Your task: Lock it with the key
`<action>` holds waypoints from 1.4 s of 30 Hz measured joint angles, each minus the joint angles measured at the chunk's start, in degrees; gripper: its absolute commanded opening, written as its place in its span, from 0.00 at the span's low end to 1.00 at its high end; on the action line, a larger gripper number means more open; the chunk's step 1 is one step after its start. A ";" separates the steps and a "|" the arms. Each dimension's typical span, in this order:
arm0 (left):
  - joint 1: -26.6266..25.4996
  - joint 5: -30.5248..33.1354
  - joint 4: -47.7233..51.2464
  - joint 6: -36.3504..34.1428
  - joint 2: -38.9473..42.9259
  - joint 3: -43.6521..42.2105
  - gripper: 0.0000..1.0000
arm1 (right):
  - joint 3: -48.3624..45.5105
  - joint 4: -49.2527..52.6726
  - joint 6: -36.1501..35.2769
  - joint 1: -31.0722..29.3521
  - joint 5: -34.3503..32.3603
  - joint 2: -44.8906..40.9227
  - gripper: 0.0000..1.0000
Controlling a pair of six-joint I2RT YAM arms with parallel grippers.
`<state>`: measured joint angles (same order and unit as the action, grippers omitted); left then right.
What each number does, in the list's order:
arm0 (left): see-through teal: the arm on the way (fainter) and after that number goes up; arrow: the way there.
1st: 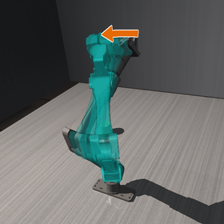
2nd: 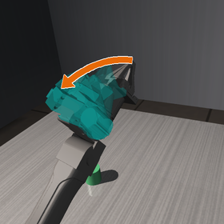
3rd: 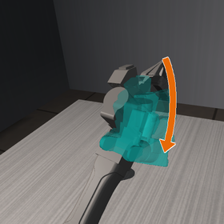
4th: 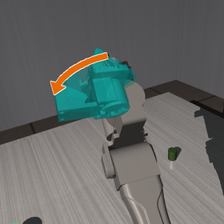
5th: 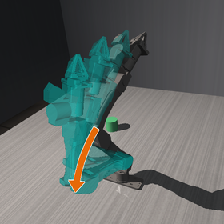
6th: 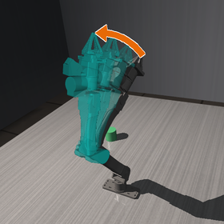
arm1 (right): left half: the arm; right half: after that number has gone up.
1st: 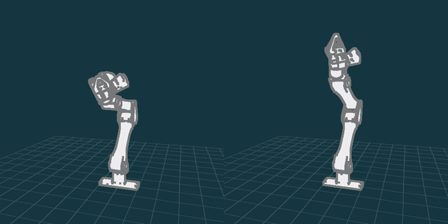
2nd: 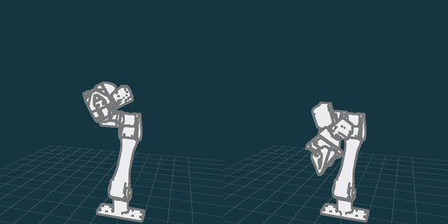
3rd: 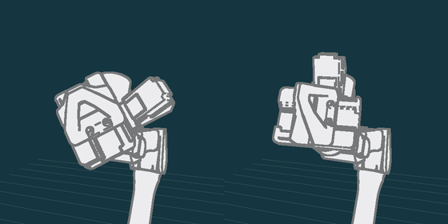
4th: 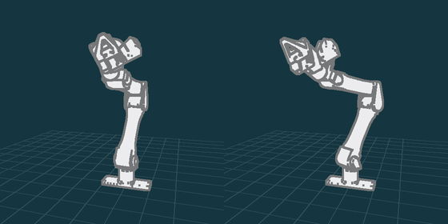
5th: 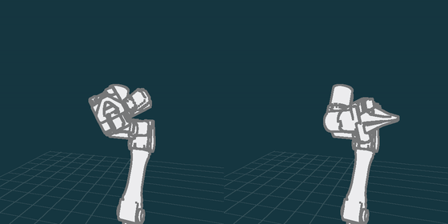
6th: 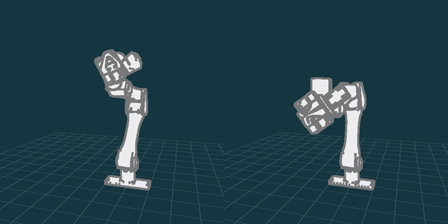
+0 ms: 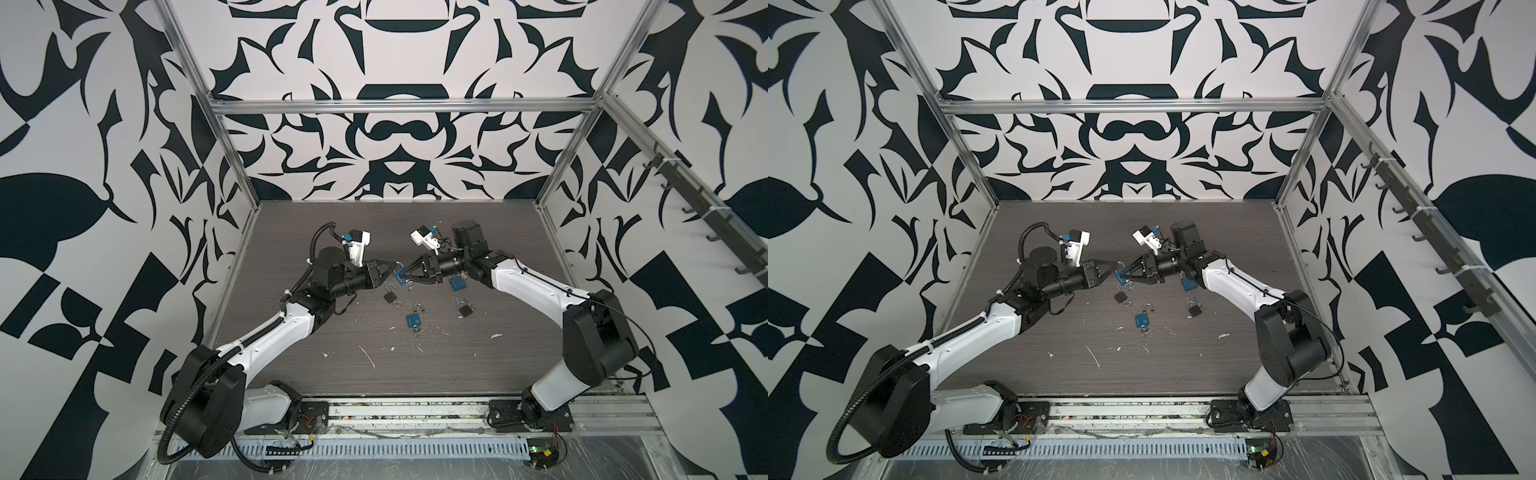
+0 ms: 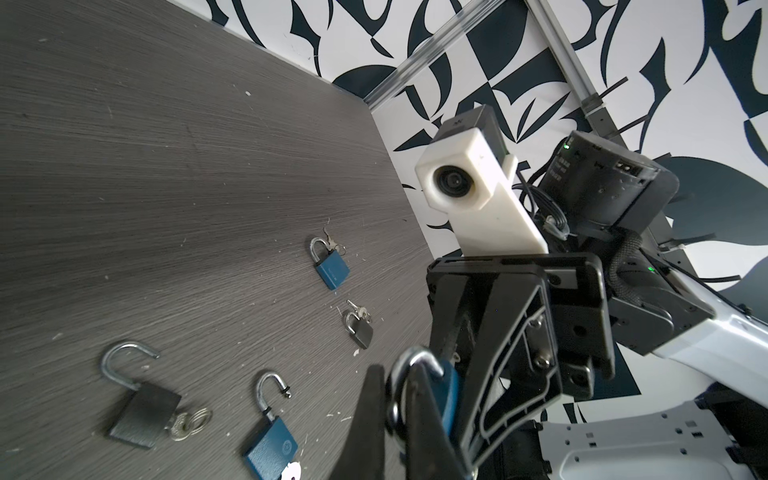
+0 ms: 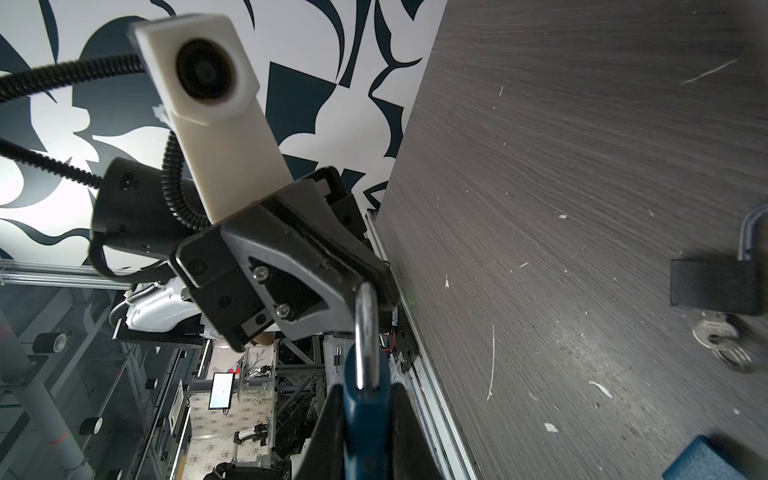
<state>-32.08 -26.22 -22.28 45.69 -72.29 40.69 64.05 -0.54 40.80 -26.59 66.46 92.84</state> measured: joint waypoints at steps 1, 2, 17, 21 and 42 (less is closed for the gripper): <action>-0.02 0.17 0.00 0.02 0.00 -0.02 0.00 | 0.11 0.13 -0.13 0.00 0.00 0.04 0.00; -0.13 0.55 -0.04 0.04 0.02 -0.07 0.00 | 0.24 0.28 -0.33 0.00 0.00 0.11 0.00; 5.09 -10.97 1.97 -0.09 0.94 3.78 0.05 | -2.03 -5.49 -2.21 -1.44 -1.53 -4.07 0.00; 7.08 -17.25 1.86 0.13 -0.28 6.88 0.15 | -3.45 -9.14 -2.23 -1.68 -3.30 -6.84 0.00; 8.85 -22.84 0.57 2.97 -1.73 7.78 0.29 | -4.90 -11.74 -2.99 -2.75 -6.69 -7.63 0.00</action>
<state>-23.22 -49.06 -21.71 48.66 -74.02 48.47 59.16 -12.27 37.80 -29.34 59.77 85.21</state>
